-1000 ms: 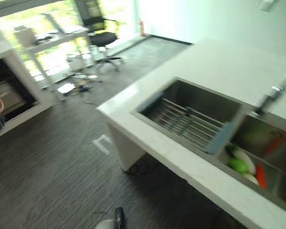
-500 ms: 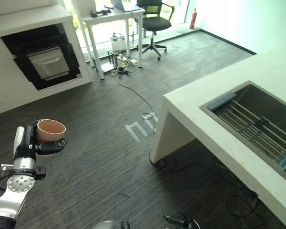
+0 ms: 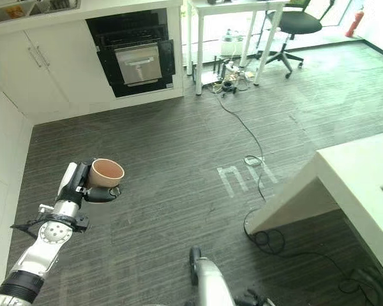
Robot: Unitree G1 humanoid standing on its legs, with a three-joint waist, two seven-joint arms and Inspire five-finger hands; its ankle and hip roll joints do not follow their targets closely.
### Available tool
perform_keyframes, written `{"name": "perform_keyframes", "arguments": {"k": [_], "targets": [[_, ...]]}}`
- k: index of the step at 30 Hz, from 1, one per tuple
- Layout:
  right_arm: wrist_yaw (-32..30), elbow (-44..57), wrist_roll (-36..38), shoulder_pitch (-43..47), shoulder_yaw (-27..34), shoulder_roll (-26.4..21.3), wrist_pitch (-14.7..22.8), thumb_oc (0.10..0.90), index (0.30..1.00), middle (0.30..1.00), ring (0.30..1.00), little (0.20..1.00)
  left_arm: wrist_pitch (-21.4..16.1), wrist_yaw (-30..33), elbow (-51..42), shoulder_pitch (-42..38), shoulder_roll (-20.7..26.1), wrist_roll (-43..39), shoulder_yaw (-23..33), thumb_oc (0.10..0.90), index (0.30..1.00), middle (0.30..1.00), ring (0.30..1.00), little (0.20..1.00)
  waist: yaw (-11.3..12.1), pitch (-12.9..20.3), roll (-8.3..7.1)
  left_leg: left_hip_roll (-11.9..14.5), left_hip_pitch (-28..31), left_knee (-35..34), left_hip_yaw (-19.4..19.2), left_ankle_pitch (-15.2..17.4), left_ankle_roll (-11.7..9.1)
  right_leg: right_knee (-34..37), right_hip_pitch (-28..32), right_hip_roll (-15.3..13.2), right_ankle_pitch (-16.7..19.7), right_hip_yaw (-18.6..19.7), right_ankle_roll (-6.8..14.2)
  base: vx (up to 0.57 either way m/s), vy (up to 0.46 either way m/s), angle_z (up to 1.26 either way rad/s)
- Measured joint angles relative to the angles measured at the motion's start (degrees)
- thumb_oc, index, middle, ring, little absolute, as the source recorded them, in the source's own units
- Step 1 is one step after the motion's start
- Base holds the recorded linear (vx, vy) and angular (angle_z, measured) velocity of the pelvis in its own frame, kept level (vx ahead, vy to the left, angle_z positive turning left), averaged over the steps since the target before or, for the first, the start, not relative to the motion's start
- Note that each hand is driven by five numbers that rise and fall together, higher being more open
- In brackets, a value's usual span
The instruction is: Place the dishes in the dishwasher.
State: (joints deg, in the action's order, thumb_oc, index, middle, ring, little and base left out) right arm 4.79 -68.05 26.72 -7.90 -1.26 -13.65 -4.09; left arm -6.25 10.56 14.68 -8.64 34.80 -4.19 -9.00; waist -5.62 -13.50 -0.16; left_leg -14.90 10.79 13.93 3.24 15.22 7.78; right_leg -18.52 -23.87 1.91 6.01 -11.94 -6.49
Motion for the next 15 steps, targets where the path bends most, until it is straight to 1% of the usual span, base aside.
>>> {"name": "perform_keyframes", "arguments": {"k": [1, 2, 3, 4, 5, 6, 7, 8, 9, 10, 11, 12, 13, 14, 15], "targets": [[0.35, -0.18, 0.02, -1.16, -0.9, -0.5, 0.09, 0.8, 0.9, 0.9, 0.9, 0.9, 0.13, 0.23, 0.01, 1.09, -1.16, 0.14, 0.08, 0.4, 0.3, 0.3, 0.3, 0.3, 0.22, 0.55, -1.52, -1.21, 0.07, 2.99, -0.62, 0.81, -4.23, 0.94, 3.2, -1.18, -0.45, 1.24, -3.41, 0.64, -0.332, -0.18], [-0.03, -1.65, 0.1, -1.07, -2.09, -1.95, -0.02, 0.8, 0.9, 0.9, 0.9, 0.9, 0.59, 2.18, -0.27, 3.36, -6.77, -0.06, 2.17, 0.4, 0.3, 0.3, 0.3, 0.3, 1.41, 1.88, 1.4, -0.34, 3.28, -0.21, 3.0, 0.76, -8.51, -6.14, 1.58, -1.73, -4.86, -0.17, -3.33, 0.31, -0.144, 0.2], [-0.17, -1.9, 0.22, -1.13, -3.36, -2.63, -0.3, 0.8, 0.9, 0.9, 0.9, 0.9, 1.12, 1.63, -0.11, 3.76, -10.55, -0.06, 0.94, 0.4, 0.3, 0.3, 0.3, 0.3, 0.7, 2.93, 2.74, 0.91, 3.53, 2.41, 1.54, -1.07, -11.05, -3.45, 4.72, -2.18, -7.47, -0.56, -2.45, 0.31, -0.16, 0.49], [0.97, -0.49, 0.27, -0.45, -3.46, -1.4, -1.42, 0.8, 0.9, 0.9, 0.9, 0.9, 1.84, -0.24, -1.86, 4.18, -9.14, 0.04, -1.69, 0.4, 0.3, 0.3, 0.3, 0.3, 0.77, 2.98, 0.25, 0.84, 1.66, 7.66, -1.96, -7.03, -13.24, -0.82, 8.15, -2.12, -8.46, 2.4, -2.46, 0.32, -0.2, 0.95], [1.65, 0.56, 0.26, 0.7, -3.02, -0.44, -0.84, 0.8, 0.9, 0.9, 0.9, 0.9, 2.25, -0.97, -6.13, 5.3, -7.06, 0.05, -2.14, 0.4, 0.3, 0.3, 0.3, 0.3, 1.87, 3.0, -2.11, 2.53, -2.14, 17.37, -6.35, -8.26, -11.92, 0.29, 10.42, -1.99, -9.48, 4.98, -1.97, 0.31, -0.157, 0.6], [2.25, -0.18, 0.22, 2.56, -2.26, -0.07, -0.2, 0.8, 0.9, 0.9, 0.9, 0.9, 2.14, -1.33, -9.05, 5.08, -5.56, 0.04, -2.12, 0.4, 0.3, 0.3, 0.3, 0.3, 3.7, 2.82, -3.01, 4.47, -8.31, 28.05, -8.44, -8.64, -11.71, -0.14, 11.13, -1.91, -10.61, 5.88, -2.0, 0.32, -0.09, 0.21], [2.27, -1.45, 0.17, 5.44, -1.59, -0.21, 0.82, 0.8, 0.9, 0.9, 0.9, 0.9, 2.04, -1.65, -11.72, 3.35, -4.44, 0.04, -1.83, 0.4, 0.3, 0.3, 0.3, 0.3, 6.0, 1.77, -3.59, 6.93, -18.51, 43.03, -9.53, -9.69, -11.44, 0.16, 11.11, -1.94, -11.54, 6.74, -2.51, 0.31, 0.025, -0.09], [2.4, -1.98, 0.18, 7.88, -0.09, -0.22, 1.82, 0.8, 0.9, 0.9, 0.9, 0.9, 1.62, -1.68, -12.71, 1.67, -3.33, 0.03, -1.3, 0.4, 0.3, 0.3, 0.3, 0.3, 8.31, -0.21, -4.8, 8.72, -25.97, 44.22, -10.88, -8.37, -8.9, 0.68, 12.46, -3.04, -12.03, 7.88, -2.06, 0.37, 0.07, -0.12], [2.75, -1.12, 0.17, 8.8, -0.07, -0.6, 2.96, 0.8, 0.9, 0.9, 0.9, 0.9, 1.73, -1.75, -12.31, 1.46, -1.83, 0.04, -0.87, 0.4, 0.3, 0.3, 0.3, 0.3, 8.71, -1.01, -5.21, 10.11, -28.68, 33.88, -11.32, -7.84, -7.95, 1.66, 15.47, -4.03, -12.94, 8.25, -0.9, 0.4, 0.084, -0.13], [3.07, -0.12, 0.17, 8.83, -0.16, -0.87, 3.7, 0.8, 0.9, 0.9, 0.9, 0.9, 1.98, -2.06, -11.49, 1.49, -0.78, 0.06, -0.64, 0.4, 0.3, 0.3, 0.3, 0.3, 8.66, -1.21, -4.61, 11.63, -29.49, 24.82, -10.97, -8.22, -7.93, 1.81, 18.01, -4.57, -14.41, 7.9, 0.59, 0.43, 0.082, -0.04], [3.11, 1.03, 0.22, 8.7, -0.7, -1.45, 3.86, 0.8, 0.9, 0.9, 0.9, 0.9, 2.01, -2.15, -10.59, 1.52, -0.33, 0.07, -0.15, 0.4, 0.3, 0.3, 0.3, 0.3, 8.73, -1.34, -3.97, 12.69, -30.11, 13.87, -9.58, -10.24, -10.51, 1.07, 20.61, -4.68, -16.99, 8.39, 0.54, 0.41, 0.062, -0.12], [3.09, 2.06, 0.28, 8.79, -1.7, -2.16, 3.78, 0.8, 0.9, 0.9, 0.9, 0.9, 1.83, -2.13, -10.52, 1.38, -0.34, 0.1, 0.28, 0.4, 0.3, 0.3, 0.3, 0.3, 9.07, -1.5, -2.78, 13.09, -31.14, 5.14, -8.08, -13.2, -14.73, 0.21, 22.13, -4.91, -18.99, 9.02, 1.04, 0.36, 0.059, -0.24], [2.94, 2.55, 0.41, 9.14, -2.55, -3.28, 3.69, 0.8, 0.9, 0.9, 0.9, 0.9, 1.1, -2.26, -10.52, 1.23, -0.49, 0.23, 0.29, 0.4, 0.3, 0.3, 0.3, 0.3, 9.28, -2.16, -1.18, 13.09, -33.34, 0.01, -6.44, -15.8, -17.45, -0.18, 24.03, -5.05, -20.77, 10.03, 1.97, 0.31, 0.1, -0.3], [2.65, 2.5, 0.54, 9.25, -2.6, -4.09, 3.6, 0.8, 0.9, 0.9, 0.9, 0.9, 0.82, -2.7, -10.56, 1.23, -0.97, 0.63, 0.27, 0.4, 0.3, 0.3, 0.3, 0.3, 9.76, -2.6, 0.21, 12.94, -35.58, -0.79, -5.43, -17.23, -18.62, -0.1, 25.12, -5.45, -21.58, 10.16, 2.61, 0.26, 0.144, -0.53], [1.91, 2.4, 0.74, 8.96, -2.63, -4.42, 3.46, 0.8, 0.9, 0.9, 0.9, 0.9, 0.79, -3.55, -10.63, 1.68, -2.2, 1.29, 0.56, 0.4, 0.3, 0.3, 0.3, 0.3, 10.71, -2.58, 1.39, 13.24, -37.63, 1.05, -6.61, -17.35, -17.38, -0.25, 25.98, -6.16, -22.6, 10.96, 5.11, 0.27, 0.152, -0.8]]}}
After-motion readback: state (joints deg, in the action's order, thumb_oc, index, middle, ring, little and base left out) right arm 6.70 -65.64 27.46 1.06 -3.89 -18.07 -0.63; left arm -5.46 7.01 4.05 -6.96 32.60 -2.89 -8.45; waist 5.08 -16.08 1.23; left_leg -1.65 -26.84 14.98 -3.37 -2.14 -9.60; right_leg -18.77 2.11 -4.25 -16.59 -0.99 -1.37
